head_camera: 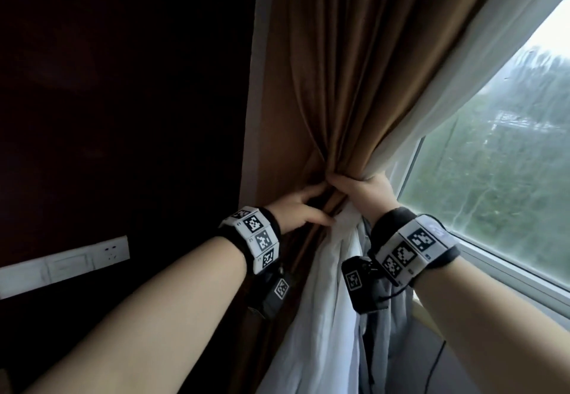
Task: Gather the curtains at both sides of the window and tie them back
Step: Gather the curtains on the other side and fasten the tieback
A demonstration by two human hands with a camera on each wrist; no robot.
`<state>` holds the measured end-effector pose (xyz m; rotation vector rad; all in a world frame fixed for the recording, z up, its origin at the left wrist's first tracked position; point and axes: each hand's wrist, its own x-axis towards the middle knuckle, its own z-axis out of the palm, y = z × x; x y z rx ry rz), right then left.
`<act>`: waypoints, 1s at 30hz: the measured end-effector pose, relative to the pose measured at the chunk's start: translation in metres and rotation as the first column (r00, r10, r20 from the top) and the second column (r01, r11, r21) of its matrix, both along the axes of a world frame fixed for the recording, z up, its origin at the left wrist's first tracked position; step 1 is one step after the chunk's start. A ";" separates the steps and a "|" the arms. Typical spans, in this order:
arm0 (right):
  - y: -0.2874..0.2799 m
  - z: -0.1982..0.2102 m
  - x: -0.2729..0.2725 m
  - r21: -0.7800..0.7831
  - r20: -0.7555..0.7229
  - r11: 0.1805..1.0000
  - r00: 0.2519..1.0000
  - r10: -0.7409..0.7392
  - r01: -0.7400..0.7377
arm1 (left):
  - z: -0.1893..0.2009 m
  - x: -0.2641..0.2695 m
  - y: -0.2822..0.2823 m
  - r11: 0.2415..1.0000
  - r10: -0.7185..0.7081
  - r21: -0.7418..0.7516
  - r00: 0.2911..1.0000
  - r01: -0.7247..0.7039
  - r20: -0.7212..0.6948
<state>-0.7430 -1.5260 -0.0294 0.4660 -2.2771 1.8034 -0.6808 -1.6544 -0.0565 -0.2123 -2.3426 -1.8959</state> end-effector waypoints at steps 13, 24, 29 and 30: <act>0.028 -0.001 -0.010 -0.112 0.084 0.994 0.996 0.007 0.002 | -0.009 -0.011 -0.006 0.965 0.129 0.218 0.987 -0.147 0.094; 0.015 -0.001 -0.019 0.035 0.036 0.999 0.999 0.016 -0.017 | 0.002 0.007 0.049 0.633 0.081 -0.740 0.970 -0.226 -0.227; 0.017 0.002 -0.021 -0.154 0.138 0.925 0.919 0.368 -0.348 | -0.001 0.001 0.040 0.528 0.050 -0.827 0.979 -0.195 -0.199; 0.014 0.003 -0.022 -0.115 0.145 0.934 0.924 0.354 -0.340 | 0.001 0.000 0.040 0.476 0.054 -0.861 0.983 -0.178 -0.174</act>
